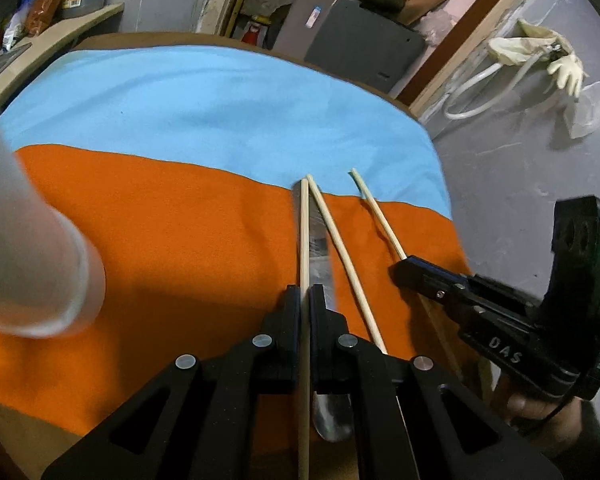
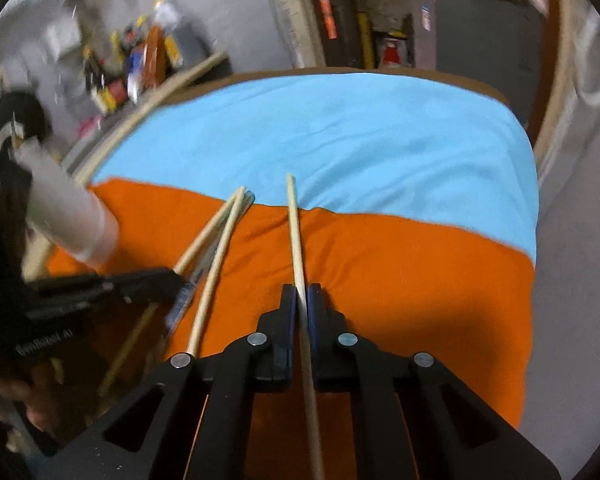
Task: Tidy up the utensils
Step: 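Lift both chopsticks and carry them over the caddy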
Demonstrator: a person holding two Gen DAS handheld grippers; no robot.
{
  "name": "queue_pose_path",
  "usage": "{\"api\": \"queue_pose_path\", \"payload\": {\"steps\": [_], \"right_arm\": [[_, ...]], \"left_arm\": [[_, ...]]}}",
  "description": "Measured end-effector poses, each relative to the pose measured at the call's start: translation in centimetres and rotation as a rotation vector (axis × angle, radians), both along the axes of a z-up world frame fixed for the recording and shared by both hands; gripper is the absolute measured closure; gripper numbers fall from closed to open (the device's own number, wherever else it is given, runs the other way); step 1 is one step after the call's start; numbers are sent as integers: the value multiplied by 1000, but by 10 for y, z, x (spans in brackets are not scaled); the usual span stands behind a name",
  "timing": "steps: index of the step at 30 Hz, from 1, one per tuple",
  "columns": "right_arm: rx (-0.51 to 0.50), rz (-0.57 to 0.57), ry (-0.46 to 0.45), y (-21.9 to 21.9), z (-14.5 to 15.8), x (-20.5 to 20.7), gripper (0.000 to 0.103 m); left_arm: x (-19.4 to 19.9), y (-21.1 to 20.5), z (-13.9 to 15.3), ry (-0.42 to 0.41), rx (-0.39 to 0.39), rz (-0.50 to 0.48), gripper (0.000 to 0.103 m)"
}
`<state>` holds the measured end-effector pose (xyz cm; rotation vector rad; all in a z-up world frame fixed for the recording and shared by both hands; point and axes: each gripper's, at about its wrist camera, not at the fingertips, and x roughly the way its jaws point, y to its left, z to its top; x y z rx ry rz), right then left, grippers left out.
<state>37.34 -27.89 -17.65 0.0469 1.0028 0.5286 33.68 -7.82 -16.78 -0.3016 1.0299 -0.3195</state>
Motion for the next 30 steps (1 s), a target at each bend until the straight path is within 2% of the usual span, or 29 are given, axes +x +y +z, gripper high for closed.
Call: {"api": "queue_pose_path", "payload": {"steps": [3, 11, 15, 20, 24, 30], "right_arm": [[137, -50, -62, -16, 9, -23, 100], [337, -188, -302, -49, 44, -79, 100], [340, -220, -407, -43, 67, -89, 100], [351, -222, -521, -26, 99, -101, 100], [387, -199, -582, -11, 125, -107, 100], [443, -191, -667, 28, 157, -112, 100]], "left_arm": [[-18, -5, 5, -39, -27, -16, 101], [-69, -15, 37, -224, -87, -50, 101], [-87, -18, 67, -352, -65, -73, 101], [-106, -12, 107, -483, -88, -69, 101], [-117, 11, 139, -549, -86, -29, 101], [-117, 68, 166, -590, -87, 52, 101]]}}
